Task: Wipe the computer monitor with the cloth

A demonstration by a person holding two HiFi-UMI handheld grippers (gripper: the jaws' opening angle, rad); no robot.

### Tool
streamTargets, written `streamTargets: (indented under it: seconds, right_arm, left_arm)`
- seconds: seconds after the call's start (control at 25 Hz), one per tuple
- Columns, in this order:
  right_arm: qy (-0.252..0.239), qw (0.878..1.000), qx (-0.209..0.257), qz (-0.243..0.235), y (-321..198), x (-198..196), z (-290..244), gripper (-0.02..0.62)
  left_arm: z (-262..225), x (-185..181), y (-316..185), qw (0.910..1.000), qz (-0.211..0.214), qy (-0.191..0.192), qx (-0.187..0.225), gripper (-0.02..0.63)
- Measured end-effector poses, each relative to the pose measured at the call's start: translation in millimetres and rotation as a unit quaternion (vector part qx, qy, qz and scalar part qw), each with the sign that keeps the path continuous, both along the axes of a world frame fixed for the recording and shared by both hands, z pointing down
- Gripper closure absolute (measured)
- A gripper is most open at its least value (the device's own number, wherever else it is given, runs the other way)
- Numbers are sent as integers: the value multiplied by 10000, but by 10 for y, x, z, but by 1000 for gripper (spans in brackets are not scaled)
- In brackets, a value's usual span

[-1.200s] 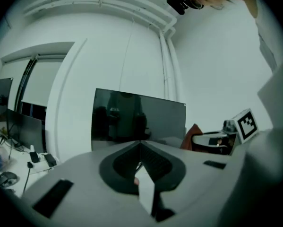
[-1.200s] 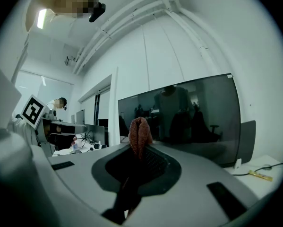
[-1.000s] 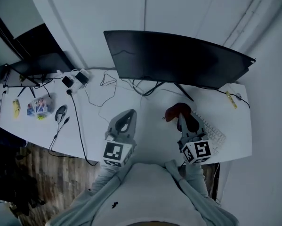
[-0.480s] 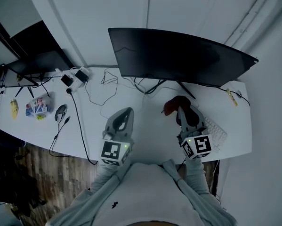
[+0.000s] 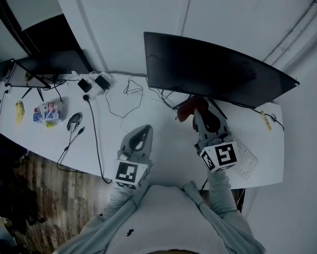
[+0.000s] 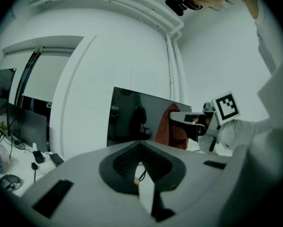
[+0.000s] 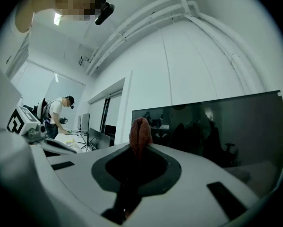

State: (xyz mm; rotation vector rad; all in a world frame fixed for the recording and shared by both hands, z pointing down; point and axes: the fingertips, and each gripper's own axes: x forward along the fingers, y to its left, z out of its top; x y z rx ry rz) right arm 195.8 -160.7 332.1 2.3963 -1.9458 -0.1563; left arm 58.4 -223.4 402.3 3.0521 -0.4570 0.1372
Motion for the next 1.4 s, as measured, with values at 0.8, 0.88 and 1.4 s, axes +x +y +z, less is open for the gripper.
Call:
streamTargets:
  seconds: [0.8, 0.88, 1.4]
  right_arm:
    - [1061, 9927, 552, -129, -1889, -243, -1032, 560]
    - [1130, 9918, 593, 35, -1968, -216, -1102, 560]
    - [1396, 9866, 557, 641, -2303, -129, -1213, 560]
  left_arm:
    - [12, -422, -601, 9998, -135, 90, 76, 584]
    - [26, -456, -639, 9999, -103, 58, 98, 584]
    - [132, -515, -828, 9999, -44, 141, 5, 584]
